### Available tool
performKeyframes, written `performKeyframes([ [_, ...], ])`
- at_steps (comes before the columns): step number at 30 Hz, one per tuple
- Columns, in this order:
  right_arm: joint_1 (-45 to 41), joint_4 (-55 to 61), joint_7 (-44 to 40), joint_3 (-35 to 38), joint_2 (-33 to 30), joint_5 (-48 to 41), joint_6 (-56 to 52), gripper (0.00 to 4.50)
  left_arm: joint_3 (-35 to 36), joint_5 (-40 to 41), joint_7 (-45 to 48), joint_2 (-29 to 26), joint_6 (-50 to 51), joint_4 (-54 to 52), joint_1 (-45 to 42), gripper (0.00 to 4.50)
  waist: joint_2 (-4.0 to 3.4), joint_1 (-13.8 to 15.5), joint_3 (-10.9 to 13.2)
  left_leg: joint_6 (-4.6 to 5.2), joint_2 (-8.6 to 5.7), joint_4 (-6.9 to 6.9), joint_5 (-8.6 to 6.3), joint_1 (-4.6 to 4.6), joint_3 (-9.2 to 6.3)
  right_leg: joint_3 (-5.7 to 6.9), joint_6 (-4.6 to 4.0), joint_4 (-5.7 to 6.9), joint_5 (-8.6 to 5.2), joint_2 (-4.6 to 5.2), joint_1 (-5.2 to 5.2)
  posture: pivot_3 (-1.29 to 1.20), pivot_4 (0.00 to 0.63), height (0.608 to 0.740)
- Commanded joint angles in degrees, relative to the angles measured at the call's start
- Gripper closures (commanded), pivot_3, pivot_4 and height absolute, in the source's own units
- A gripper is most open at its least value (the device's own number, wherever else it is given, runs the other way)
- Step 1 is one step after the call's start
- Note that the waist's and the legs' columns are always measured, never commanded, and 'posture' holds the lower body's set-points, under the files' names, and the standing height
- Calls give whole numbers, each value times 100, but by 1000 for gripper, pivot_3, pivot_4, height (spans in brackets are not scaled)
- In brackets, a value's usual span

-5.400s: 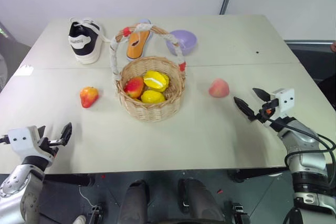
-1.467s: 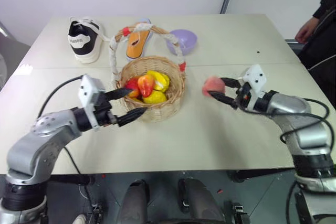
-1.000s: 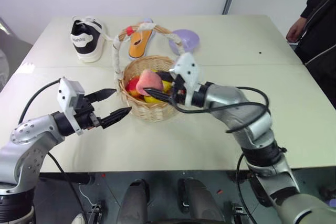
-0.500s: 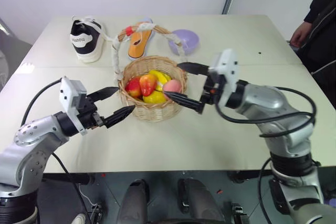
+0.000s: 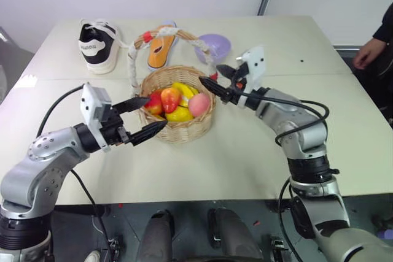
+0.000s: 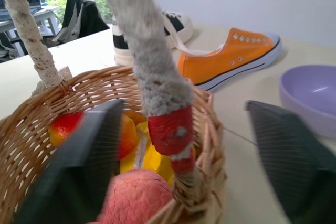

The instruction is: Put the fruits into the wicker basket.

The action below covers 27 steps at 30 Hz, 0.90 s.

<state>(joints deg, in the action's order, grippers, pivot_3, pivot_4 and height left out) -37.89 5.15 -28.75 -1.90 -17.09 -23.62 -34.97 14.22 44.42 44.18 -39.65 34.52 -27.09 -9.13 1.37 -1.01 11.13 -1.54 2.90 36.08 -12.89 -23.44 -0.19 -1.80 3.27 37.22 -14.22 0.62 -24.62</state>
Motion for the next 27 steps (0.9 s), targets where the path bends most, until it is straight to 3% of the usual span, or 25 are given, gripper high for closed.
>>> performKeyframes([
  [1, -151, 164, -21, 195, 69, -90, 201, 2839, 19, 43, -46, 46, -80, -192, -7, 0, 0, 5, 0, 0, 0, 0, 0, 0, 0, 0, 0, 0, 0, 1, 0, 0, 150, 740],
  [4, -100, 302, -63, 250, 21, -130, 211, 4347, 0, 32, -71, 77, -88, -227, 32, 0, 0, 0, 0, 0, 0, 3, 0, 0, 0, 0, -9, 0, -3, 1, 0, 0, 150, 740],
  [5, -65, 382, -77, 272, -19, -128, 236, 4476, -10, 33, -79, 87, -92, -240, 45, 0, 0, 0, 0, 0, 0, 3, 0, 1, 0, 0, -19, 1, -8, 1, 0, 0, 150, 740],
  [11, 128, 713, 162, 1240, -749, -74, 398, 4476, -98, -43, -44, 137, -161, -151, -64, 0, -3, 42, 2, 0, -4, 3, 0, -3, 0, 0, -18, -3, -9, 5, 1, 0, 150, 740],
  [15, 315, 236, 516, 2160, -1539, 256, 679, 4476, -189, -80, 53, 143, -212, -25, -169, 0, -3, 38, 3, 0, -8, 6, 0, -5, 3, -1, -20, -7, -11, 8, 1, 0, 150, 740],
  [24, 609, -1236, 1024, 2589, -2085, 963, 1540, 4476, -499, -280, 187, 293, -350, 297, -560, 0, -14, -132, 7, 1, -6, 0, 0, 9, 11, -21, -19, 3, -8, -3, 1, 0, 150, 740],
  [27, 652, -1292, 1111, 2659, -2055, 911, 1521, 3090, -507, -320, 201, 336, -372, 377, -668, 0, -19, -160, 8, 1, -7, 0, 0, 11, 12, -23, -3, 6, 0, -4, 1, 0, 150, 740],
])
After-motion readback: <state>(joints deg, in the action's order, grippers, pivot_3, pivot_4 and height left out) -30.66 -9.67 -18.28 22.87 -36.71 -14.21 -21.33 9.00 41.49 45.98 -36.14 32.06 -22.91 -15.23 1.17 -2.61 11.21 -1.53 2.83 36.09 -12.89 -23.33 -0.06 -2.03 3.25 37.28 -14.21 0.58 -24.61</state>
